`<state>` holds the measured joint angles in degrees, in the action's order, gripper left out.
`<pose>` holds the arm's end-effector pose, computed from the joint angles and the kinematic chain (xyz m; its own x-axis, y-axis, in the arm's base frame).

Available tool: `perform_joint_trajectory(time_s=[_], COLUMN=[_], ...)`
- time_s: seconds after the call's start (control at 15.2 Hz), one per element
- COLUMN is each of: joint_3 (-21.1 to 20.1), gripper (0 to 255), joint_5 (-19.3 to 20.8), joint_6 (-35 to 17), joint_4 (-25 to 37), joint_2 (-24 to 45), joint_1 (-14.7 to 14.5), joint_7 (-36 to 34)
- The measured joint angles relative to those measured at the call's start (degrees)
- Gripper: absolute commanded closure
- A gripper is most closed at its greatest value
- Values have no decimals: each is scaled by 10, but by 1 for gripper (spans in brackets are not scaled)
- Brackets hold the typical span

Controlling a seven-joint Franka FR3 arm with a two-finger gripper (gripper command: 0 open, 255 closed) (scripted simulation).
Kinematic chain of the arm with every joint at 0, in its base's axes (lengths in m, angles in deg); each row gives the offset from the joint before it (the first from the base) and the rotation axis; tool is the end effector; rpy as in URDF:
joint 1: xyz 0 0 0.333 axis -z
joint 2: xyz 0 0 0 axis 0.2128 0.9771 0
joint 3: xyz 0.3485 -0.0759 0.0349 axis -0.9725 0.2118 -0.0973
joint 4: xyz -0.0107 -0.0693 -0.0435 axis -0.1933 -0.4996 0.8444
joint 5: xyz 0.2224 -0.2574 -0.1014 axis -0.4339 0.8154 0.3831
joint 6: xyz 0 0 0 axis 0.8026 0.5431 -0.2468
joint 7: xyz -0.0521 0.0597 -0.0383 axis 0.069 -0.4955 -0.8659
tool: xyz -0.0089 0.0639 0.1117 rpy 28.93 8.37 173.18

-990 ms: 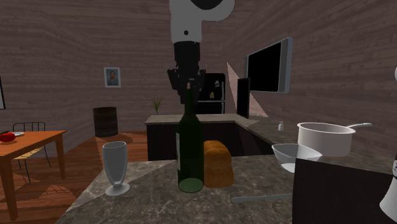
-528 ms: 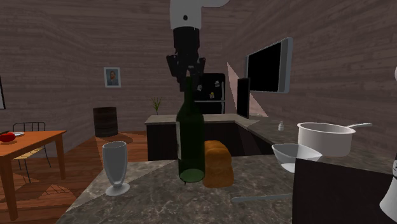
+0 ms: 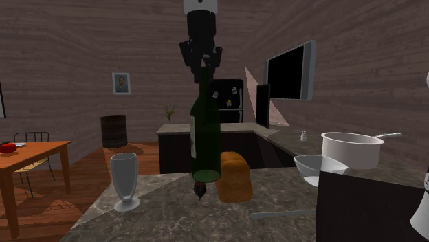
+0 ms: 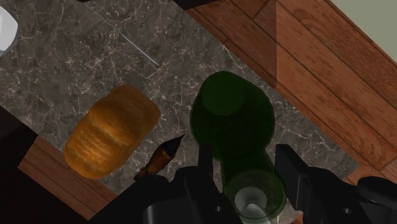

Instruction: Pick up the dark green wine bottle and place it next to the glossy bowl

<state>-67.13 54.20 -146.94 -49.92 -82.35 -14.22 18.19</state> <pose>0.5259 0.0951 0.5289 0.9735 -0.2287 0.0043 -0.2286 -0.9718 0.0579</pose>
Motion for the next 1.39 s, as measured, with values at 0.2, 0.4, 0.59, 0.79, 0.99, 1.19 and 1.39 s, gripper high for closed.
perform_joint_trajectory(time_s=[0.2,0.4,0.59,0.79,0.99,1.19,1.39], joint_3=[0,0,0,0,0,-1,-1], gripper=[255,255,255,255,255,255,255], joint_5=[-1,-1,-2,-2,-2,-1,0], joint_6=[22,45,69,91,116,139,162], joint_4=[18,44,65,89,115,141,169], joint_2=[-4,-1,-4,-3,-1,1,7], joint_1=[0,0,0,0,0,-1,-1], joint_7=[1,4,5,6,7,7,8])
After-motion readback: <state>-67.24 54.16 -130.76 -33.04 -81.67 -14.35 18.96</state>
